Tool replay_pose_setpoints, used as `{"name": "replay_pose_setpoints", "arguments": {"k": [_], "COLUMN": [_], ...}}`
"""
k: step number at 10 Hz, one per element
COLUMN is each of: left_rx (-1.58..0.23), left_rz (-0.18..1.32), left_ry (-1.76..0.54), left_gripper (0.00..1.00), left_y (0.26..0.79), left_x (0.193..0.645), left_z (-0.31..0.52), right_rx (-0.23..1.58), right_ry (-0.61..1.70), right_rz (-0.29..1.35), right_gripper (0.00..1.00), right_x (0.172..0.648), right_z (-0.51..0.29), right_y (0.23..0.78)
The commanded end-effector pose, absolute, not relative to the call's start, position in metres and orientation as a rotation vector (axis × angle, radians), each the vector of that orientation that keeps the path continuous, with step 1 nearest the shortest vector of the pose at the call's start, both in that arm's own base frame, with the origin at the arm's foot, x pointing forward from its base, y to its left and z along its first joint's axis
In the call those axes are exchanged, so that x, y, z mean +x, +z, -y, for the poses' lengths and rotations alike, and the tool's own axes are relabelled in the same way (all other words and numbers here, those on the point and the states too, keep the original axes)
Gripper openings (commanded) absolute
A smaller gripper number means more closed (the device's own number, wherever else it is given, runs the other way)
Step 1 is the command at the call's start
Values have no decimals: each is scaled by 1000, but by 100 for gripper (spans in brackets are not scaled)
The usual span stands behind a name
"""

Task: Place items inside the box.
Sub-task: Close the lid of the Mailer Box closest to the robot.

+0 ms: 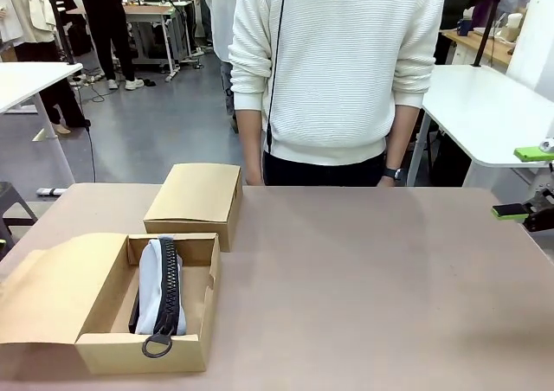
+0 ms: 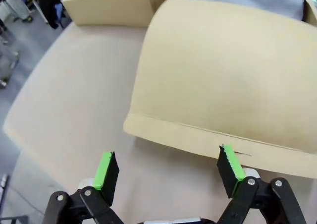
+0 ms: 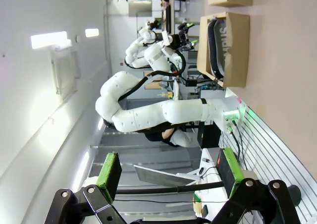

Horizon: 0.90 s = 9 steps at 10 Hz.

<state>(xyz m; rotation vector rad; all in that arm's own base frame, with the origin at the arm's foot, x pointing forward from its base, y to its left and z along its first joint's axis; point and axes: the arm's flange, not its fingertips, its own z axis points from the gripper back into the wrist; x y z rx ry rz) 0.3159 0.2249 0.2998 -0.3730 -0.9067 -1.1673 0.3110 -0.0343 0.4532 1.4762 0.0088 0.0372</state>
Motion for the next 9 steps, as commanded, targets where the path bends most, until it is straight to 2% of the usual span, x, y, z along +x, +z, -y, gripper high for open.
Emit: {"name": "replay_pose_setpoints", "arguments": {"k": [1,3,7,9], "left_rx": [-408,-397,-353,-303], "left_rz": [880,842,882,857], "left_ry": [-1197,-1202,-1150,-1142], "left_gripper": [100,100,100,100], "left_y": [275,267,275,277], "left_x": [318,324,326,324], "left_z": [-217,-214,-240,-256], "right_rx": [1475,1475,1475,1475], "right_ry": [25,25,25,25], "right_rz": [-25,-25,-25,-25], "right_gripper": [100,100,100,100], "right_x": [309,309,309,309], "right_z": [34,34,34,34], "right_y": [457,457,457,457]}}
